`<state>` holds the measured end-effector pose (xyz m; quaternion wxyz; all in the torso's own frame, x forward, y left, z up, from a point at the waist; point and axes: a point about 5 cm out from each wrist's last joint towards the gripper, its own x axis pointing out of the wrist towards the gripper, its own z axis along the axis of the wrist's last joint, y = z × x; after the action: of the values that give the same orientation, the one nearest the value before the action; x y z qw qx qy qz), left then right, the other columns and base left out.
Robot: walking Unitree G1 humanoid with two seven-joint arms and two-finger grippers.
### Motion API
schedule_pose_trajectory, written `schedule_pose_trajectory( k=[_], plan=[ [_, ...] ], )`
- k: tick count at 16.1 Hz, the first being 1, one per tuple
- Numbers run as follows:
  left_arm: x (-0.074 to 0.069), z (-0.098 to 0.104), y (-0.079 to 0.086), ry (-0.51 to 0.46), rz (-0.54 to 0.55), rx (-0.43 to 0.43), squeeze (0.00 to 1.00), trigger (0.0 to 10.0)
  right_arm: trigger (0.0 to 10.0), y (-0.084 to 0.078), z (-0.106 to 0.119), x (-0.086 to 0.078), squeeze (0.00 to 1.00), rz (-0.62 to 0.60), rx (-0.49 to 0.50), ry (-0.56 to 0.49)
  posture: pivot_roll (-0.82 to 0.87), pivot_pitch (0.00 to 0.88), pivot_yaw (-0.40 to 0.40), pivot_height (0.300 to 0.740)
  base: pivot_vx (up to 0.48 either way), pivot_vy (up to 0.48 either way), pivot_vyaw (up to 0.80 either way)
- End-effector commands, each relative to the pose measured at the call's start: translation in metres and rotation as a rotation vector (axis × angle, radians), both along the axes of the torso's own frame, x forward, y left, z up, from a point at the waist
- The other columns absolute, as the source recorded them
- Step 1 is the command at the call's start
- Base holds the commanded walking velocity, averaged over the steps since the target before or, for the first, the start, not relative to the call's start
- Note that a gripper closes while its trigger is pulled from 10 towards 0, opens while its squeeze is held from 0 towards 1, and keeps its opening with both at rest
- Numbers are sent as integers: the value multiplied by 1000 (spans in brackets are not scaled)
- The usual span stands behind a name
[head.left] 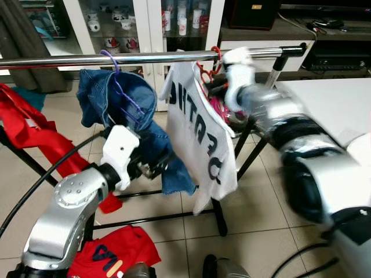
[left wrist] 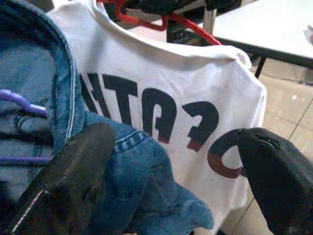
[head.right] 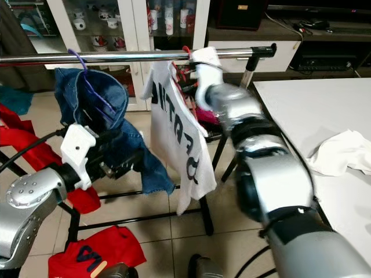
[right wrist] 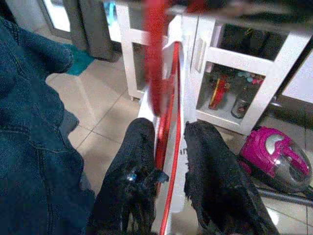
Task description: Hang hanger
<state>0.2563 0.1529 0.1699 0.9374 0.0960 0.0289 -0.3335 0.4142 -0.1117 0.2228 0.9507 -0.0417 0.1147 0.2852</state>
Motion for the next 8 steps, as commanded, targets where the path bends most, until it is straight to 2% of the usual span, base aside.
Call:
schedule_pose_trajectory(
  k=[1,2,3,5,6,7,8],
  plan=[
    [1,-2,1,22,5,-21,0,10000,10000,-7,-2,-4,1000,40,11,18,50,88,4,740,0,0,0],
    [3,-6,0,45,9,-41,0,10000,10000,-17,-5,-10,1000,73,18,33,50,88,4,740,0,0,0],
    [6,-20,3,65,66,-21,0,10000,10000,-38,-16,-42,1000,134,66,48,22,51,32,740,0,0,0],
    [7,-29,11,72,191,-27,0,10000,10000,-56,-29,-76,1000,103,87,7,16,32,32,740,0,0,0],
    [2,-35,16,78,267,-33,0,10000,10000,-68,-31,-102,1000,-18,95,-149,11,19,32,740,0,0,0],
    [-2,-39,18,98,319,-60,0,10000,10000,-80,-35,-122,1000,-165,203,-258,4,9,32,740,0,0,0],
    [-2,-38,17,79,334,-61,0,10000,10000,-85,-48,-135,1000,-239,182,-202,5,6,29,740,0,0,0]
  ],
)
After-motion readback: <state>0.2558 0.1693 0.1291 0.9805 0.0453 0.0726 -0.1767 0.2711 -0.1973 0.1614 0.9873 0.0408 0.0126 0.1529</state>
